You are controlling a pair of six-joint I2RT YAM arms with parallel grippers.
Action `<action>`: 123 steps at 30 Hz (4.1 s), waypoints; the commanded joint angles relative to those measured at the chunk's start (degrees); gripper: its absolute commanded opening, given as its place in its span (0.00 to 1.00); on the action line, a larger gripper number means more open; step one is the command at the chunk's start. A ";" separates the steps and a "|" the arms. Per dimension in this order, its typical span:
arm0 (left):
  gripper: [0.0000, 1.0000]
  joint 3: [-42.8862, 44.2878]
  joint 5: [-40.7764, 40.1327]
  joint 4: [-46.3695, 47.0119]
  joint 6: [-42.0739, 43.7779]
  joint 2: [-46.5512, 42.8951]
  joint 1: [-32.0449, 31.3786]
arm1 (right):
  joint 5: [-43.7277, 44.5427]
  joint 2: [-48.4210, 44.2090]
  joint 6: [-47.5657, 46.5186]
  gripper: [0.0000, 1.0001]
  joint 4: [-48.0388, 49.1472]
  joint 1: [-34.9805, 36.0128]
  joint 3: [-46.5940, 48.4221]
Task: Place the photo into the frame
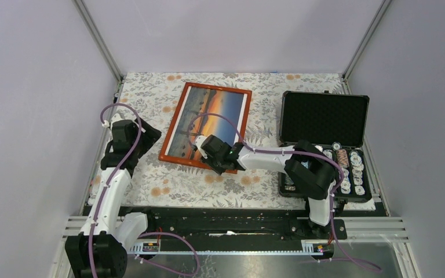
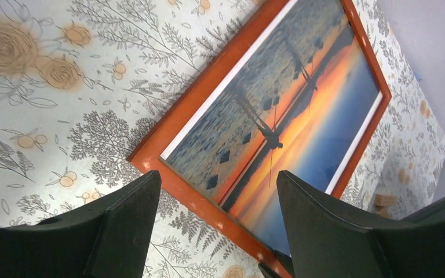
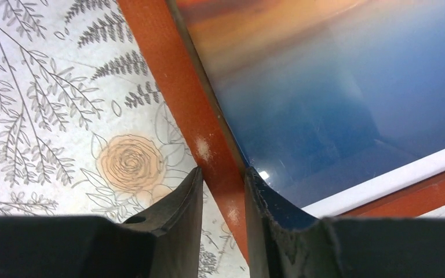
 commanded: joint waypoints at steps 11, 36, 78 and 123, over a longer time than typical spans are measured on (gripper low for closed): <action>0.77 7.44 -5.52 0.41 4.48 -0.75 -0.59 | 12.33 0.78 45.49 0.00 1.48 3.62 -9.18; 0.77 9.84 -7.30 3.89 7.65 3.91 -6.12 | 18.98 11.92 51.27 0.00 -5.59 -4.09 13.00; 0.98 -2.03 3.03 32.62 -20.24 38.60 -9.32 | -1.17 0.46 48.46 0.76 5.59 -9.50 -5.13; 0.99 45.69 16.56 8.59 3.72 3.69 -20.69 | 9.75 -66.11 24.54 1.00 -24.44 -11.09 20.24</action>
